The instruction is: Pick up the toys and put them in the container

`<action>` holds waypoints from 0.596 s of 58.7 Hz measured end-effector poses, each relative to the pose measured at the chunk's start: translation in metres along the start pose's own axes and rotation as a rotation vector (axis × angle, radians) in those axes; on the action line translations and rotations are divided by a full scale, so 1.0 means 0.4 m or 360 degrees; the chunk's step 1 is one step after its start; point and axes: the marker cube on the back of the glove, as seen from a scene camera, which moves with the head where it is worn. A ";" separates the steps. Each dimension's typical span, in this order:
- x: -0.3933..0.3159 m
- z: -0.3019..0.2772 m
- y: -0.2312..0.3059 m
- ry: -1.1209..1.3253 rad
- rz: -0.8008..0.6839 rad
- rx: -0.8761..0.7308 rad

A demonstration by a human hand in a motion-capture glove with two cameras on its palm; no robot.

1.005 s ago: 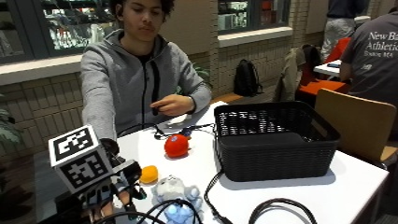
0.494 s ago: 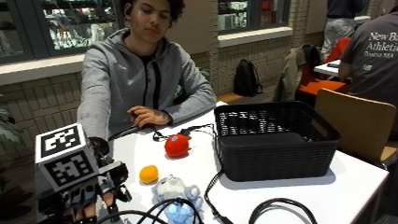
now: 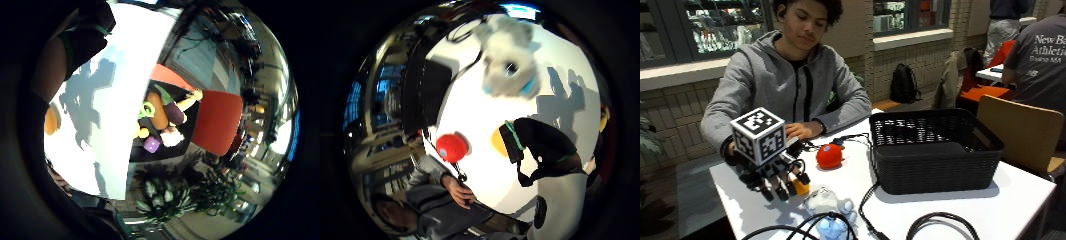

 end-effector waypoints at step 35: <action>-0.088 0.124 0.029 0.0141 0.0001 0.0047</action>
